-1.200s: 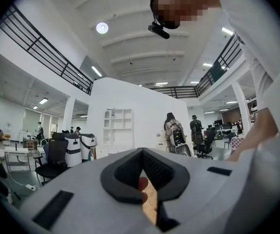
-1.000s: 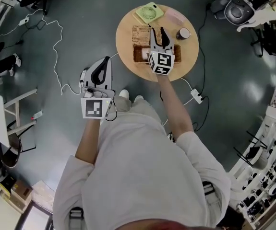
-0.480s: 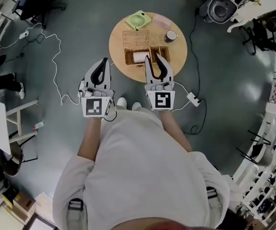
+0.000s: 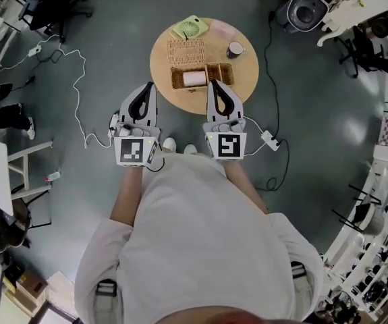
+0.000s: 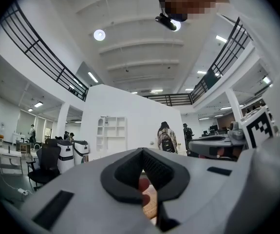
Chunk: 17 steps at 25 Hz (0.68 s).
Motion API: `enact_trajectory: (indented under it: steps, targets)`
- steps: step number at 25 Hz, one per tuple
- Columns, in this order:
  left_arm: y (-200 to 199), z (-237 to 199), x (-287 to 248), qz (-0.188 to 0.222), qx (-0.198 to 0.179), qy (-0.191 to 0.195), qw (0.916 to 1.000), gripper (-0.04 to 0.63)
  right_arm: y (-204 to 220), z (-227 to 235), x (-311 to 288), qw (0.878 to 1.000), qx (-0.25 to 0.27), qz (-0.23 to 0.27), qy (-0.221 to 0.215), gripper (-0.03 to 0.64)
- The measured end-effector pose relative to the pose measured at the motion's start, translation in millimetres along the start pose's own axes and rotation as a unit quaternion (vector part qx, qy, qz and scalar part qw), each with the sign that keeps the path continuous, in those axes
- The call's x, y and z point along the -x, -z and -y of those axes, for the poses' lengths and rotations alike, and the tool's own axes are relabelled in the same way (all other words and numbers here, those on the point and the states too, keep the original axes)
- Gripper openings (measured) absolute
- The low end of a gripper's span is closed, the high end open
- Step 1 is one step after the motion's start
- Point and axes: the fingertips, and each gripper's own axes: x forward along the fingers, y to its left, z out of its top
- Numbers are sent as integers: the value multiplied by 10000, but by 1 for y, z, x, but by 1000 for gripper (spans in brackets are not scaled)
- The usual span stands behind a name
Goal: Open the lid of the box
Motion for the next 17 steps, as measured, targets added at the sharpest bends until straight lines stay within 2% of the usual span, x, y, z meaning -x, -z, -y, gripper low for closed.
enact_trajectory:
  steps: [4,11,17]
  targets:
    - [-5,6,2,-24,27,36,10000,-5,-5,13,4,9999,96,114,-4,-3]
    - [-16,-6,5,40,-11,-192,9998,-5,-13,34,6,9997,205,157,-54,-3]
    - [-7,0,10,-34,90,-237,9997,-5,-6,28,13,9995,207,84,-210,-3]
